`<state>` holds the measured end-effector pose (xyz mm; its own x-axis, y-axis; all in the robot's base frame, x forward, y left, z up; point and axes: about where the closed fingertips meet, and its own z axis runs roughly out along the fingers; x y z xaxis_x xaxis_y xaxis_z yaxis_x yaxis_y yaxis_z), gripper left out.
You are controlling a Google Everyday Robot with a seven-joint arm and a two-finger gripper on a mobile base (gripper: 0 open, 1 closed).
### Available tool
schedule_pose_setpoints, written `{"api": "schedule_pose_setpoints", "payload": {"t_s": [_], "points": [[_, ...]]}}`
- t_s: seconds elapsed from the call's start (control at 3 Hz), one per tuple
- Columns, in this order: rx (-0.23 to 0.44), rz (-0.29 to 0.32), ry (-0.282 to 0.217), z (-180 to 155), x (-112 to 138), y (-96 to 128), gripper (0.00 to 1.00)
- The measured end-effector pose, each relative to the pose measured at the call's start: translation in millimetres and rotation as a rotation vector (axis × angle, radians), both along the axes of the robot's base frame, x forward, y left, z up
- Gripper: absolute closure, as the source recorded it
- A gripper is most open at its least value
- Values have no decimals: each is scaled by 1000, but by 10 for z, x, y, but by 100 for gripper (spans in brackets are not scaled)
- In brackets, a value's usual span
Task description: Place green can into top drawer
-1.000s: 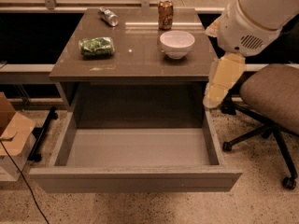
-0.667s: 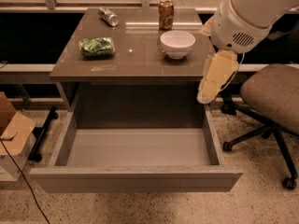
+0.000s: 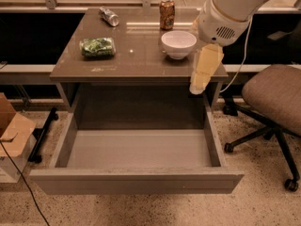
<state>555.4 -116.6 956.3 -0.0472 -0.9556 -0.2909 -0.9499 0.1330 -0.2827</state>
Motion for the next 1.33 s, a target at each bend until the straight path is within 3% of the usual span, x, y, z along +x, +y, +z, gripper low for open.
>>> {"api": "schedule_pose_setpoints", "payload": {"t_s": [0.33, 0.67, 1.33], "points": [[-29, 43, 21, -6, 182, 63, 0], [-29, 43, 21, -6, 182, 63, 0], [48, 63, -24, -68, 633, 464, 0]]}}
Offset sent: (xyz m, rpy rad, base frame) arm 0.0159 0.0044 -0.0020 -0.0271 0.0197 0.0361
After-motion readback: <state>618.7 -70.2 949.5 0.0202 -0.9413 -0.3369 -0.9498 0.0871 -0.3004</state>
